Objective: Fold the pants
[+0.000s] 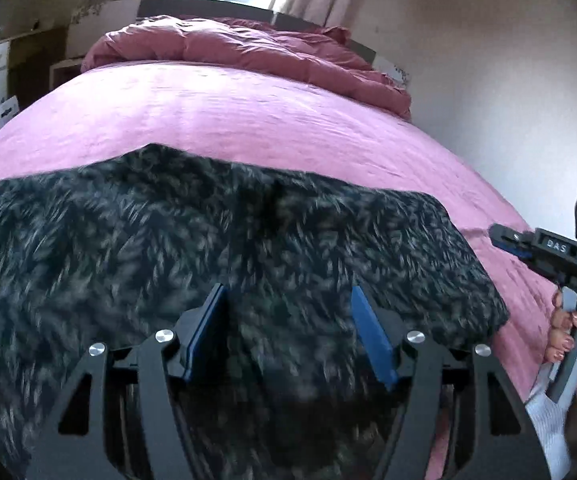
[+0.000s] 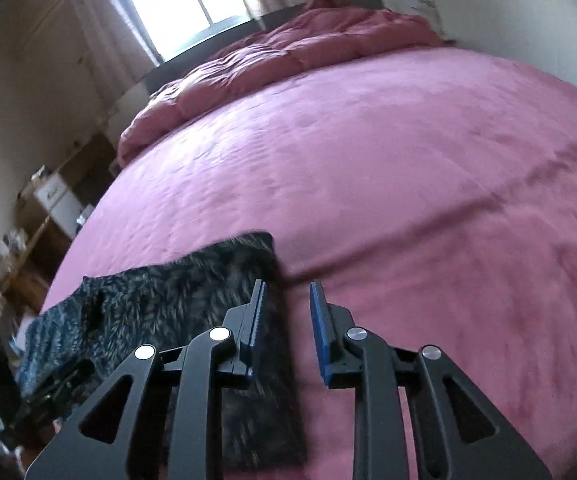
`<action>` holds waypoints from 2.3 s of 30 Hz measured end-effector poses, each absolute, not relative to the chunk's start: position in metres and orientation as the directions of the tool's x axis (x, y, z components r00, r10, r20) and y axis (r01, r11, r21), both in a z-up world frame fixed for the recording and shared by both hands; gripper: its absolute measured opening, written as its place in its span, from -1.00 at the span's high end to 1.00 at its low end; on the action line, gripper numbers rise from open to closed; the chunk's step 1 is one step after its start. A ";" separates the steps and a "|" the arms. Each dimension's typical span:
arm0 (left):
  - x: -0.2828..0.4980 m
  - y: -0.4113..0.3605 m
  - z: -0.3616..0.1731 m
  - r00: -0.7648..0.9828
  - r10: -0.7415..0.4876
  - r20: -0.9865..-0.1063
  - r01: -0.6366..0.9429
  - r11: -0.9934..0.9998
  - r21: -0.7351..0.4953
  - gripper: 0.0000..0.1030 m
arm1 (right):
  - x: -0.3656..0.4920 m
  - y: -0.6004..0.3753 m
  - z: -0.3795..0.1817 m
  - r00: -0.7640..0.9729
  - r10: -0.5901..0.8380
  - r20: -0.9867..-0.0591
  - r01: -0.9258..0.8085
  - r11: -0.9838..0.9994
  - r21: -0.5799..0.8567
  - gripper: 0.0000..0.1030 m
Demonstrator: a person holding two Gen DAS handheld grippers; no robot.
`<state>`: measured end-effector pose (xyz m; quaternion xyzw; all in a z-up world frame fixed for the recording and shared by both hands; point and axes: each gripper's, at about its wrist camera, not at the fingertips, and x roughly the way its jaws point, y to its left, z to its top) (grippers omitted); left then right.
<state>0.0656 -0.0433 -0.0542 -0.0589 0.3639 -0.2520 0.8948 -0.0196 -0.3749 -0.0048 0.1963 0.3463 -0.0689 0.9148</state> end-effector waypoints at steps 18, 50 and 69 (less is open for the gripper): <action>0.066 -0.013 -0.064 0.605 -0.422 -0.675 0.349 0.903 -0.252 -0.17 | -0.024 -0.341 -0.039 0.606 -0.116 -0.787 0.301 0.949 0.092 0.07; 0.002 0.206 -0.050 0.772 -0.006 -0.636 -0.319 0.861 -0.396 -0.96 | -0.037 -0.256 -0.005 0.783 -0.045 -0.621 0.005 0.998 -0.067 -0.76; 0.017 0.248 -0.064 0.756 -0.138 -0.640 -0.332 0.763 -0.555 -0.57 | -0.034 -0.254 -0.009 0.751 0.048 -0.659 -0.041 0.999 0.026 -0.78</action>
